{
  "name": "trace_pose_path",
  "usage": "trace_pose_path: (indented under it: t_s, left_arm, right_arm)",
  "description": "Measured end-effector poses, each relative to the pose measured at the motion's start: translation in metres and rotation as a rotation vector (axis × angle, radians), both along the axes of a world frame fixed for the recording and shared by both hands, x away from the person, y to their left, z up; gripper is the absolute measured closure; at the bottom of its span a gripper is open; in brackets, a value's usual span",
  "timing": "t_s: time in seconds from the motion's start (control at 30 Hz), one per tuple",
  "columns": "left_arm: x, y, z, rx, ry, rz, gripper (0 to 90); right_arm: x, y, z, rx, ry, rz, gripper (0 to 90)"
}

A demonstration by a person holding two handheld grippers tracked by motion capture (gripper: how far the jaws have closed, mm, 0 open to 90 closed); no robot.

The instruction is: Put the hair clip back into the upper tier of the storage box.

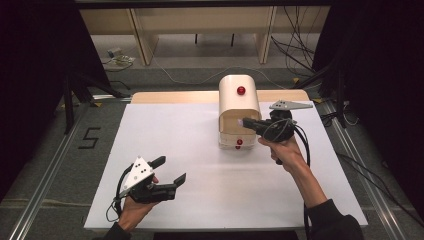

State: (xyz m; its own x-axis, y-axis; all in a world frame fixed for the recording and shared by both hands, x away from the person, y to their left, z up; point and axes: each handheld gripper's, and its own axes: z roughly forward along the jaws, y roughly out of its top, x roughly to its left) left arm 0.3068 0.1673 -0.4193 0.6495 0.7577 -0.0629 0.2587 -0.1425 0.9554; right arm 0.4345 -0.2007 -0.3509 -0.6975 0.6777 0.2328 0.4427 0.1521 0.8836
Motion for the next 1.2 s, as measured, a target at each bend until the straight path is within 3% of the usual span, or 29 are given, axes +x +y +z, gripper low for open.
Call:
trace_pose_path:
  t_s: [0.63,1.0,1.2]
  left_arm:
    - [0.000,0.000,0.000,0.001,0.001,-0.001,12.8]
    - [0.000,0.000,0.000,0.002,0.004,-0.002,12.8]
    - [0.000,0.000,0.000,0.001,0.003,-0.002,12.8]
  right_arm:
    - [0.005,0.005,-0.004,-0.011,0.017,-0.001,89.8]
    - [0.005,0.004,-0.002,0.013,0.027,0.012,79.6]
    - [-0.002,0.006,0.007,0.015,-0.006,0.041,74.4]
